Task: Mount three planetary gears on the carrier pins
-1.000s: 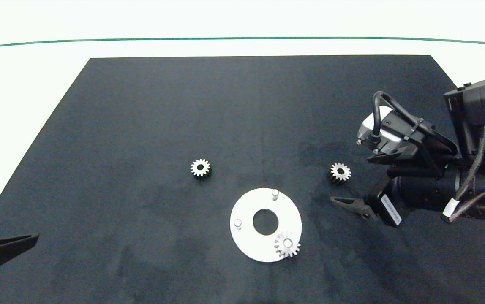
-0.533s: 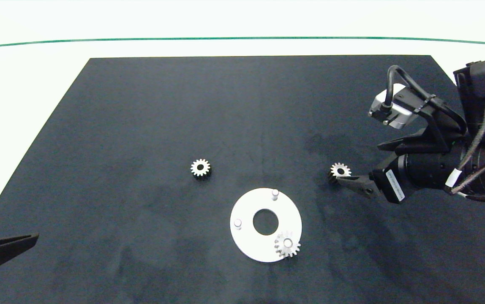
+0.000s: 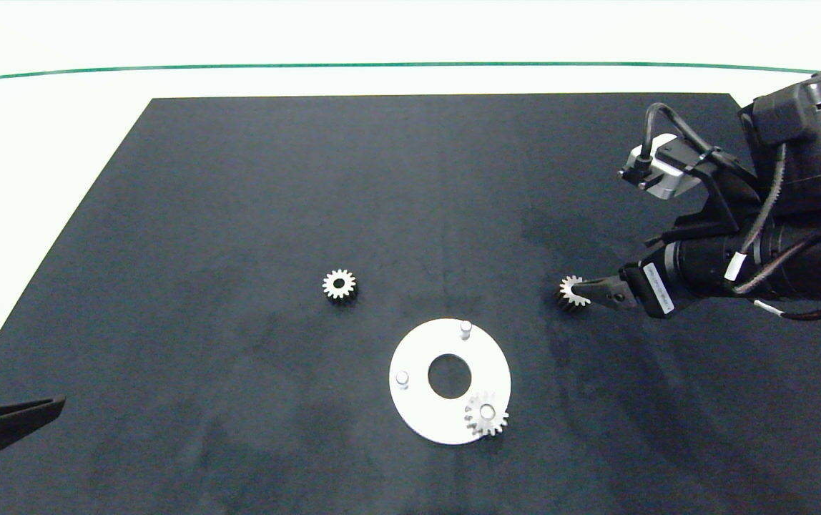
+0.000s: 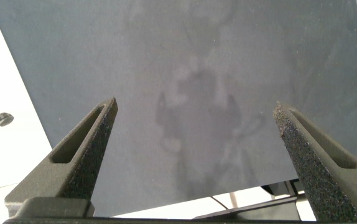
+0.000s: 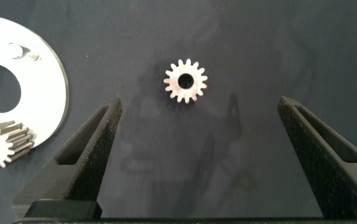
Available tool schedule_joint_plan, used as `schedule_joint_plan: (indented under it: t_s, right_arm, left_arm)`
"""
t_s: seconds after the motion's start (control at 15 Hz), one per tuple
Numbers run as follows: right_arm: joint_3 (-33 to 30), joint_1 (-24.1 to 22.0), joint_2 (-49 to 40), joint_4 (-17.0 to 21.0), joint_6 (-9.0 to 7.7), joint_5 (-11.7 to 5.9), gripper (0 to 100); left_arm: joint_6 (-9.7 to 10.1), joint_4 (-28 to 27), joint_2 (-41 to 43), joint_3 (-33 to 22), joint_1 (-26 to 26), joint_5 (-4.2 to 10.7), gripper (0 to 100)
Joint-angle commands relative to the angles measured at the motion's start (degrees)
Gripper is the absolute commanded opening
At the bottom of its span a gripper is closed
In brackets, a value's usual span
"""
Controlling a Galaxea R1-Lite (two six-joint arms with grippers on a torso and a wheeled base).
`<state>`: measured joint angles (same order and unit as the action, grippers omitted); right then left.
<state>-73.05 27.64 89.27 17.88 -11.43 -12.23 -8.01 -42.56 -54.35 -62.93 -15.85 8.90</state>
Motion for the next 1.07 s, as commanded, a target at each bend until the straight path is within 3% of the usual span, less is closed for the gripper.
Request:
schedule_joint_plan:
  t_s: [0.07,0.73,1.07]
  right_arm:
    - [-0.25,-0.48,0.99,0.13,-0.08,-0.08,100]
    - [0.62,-1.27,0.99,0.66,-0.34,-0.43,100]
    - [-0.96,-1.36,5.21,0.92,-0.17,-0.43,100]
  left_arm:
    - [-0.08,-0.25,0.03,0.09,-0.06,0.07,100]
    - [-0.52,-0.68,-0.06,0.17,-0.15,0.07,100]
    - [-0.6,-0.68,0.03,0.17,0.03,0.07,100]
